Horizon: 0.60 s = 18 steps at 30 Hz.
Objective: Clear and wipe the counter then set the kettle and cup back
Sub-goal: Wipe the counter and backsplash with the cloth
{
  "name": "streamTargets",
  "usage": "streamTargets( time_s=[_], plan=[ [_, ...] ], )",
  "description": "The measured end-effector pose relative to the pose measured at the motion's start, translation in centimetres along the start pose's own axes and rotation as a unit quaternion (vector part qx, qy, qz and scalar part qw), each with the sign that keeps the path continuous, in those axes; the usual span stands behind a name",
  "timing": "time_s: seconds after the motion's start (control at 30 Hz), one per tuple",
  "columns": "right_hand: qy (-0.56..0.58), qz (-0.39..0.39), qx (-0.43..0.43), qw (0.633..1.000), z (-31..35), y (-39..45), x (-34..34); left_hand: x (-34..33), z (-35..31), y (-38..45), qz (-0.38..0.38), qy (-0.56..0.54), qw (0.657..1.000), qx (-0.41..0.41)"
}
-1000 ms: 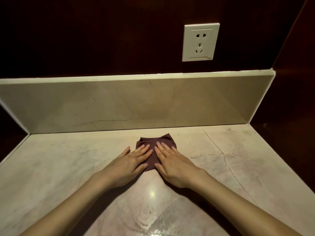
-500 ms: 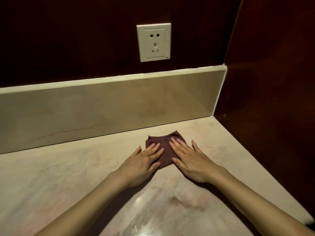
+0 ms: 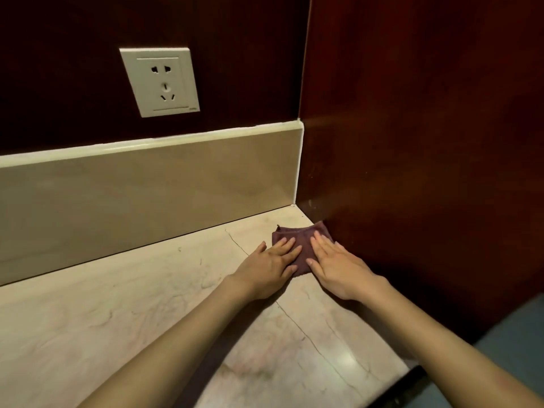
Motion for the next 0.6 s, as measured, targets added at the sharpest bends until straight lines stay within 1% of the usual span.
streamTargets(
  time_s=[0.13,0.33,0.47,0.6],
  plan=[
    [-0.008,-0.011,0.016,1.000,0.0,-0.3,-0.2,-0.2,0.1,0.0,0.000,0.000,1.000,0.003],
    [0.007,0.000,0.059,0.998,0.5,-0.5,-0.8,-0.2,0.5,-2.0,-0.008,-0.007,1.000,0.019],
    [0.031,-0.011,0.090,0.995,2.5,-1.1,-1.2,-0.5,1.4,-4.4,-0.015,-0.007,0.999,0.035],
    [0.039,-0.019,0.129,0.991,6.1,-2.1,-1.8,-0.8,3.0,-8.4,-0.016,0.005,0.998,0.058]
  ],
)
Point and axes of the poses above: each hand's wrist, its own y-axis towards the middle knuckle, its own x-axis out of the back of the hand, z = x × y, the point moved 6 cm from there along y, towards the middle knuckle, and after that the axes turned 1 degree about x, right-handed, at the moved point
